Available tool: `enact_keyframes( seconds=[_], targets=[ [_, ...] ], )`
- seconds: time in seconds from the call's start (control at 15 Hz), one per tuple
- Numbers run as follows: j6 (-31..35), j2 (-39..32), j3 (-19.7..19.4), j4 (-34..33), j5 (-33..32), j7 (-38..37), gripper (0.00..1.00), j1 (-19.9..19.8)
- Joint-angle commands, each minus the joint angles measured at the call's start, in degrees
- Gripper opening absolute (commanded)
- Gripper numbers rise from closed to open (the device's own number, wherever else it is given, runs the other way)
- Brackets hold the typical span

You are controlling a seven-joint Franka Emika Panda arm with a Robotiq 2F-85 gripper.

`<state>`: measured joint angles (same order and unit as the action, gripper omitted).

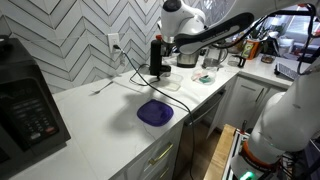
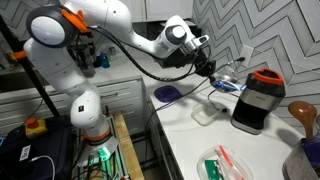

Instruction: Put the metal plate on the coffee maker

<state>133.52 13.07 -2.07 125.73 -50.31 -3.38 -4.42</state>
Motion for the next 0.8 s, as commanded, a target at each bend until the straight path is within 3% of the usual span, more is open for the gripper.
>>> enact_keyframes(
  seconds=[0.0,0.07,0.2,0.4,0.53,0.73],
  targets=[
    [-0.38,5.15,1.12,-2.38,-9.07,-0.48,0.01,-0.93],
    [-0.18,5.37,0.81,-4.11,-11.01,-1.22,0.01,-1.33],
    [-0.21,4.82,0.08,-4.13,-8.15,-0.25,0.02,-0.05],
    [-0.25,5.46,-0.2,-5.89,-8.77,-0.27,0.02,-0.76],
    [-3.75,4.76,1.37,-4.91,-7.96,-3.62,0.01,-0.48],
    [-6.69,0.26,1.23,-9.37,-7.19,-7.88,0.01,-0.78]
  ],
)
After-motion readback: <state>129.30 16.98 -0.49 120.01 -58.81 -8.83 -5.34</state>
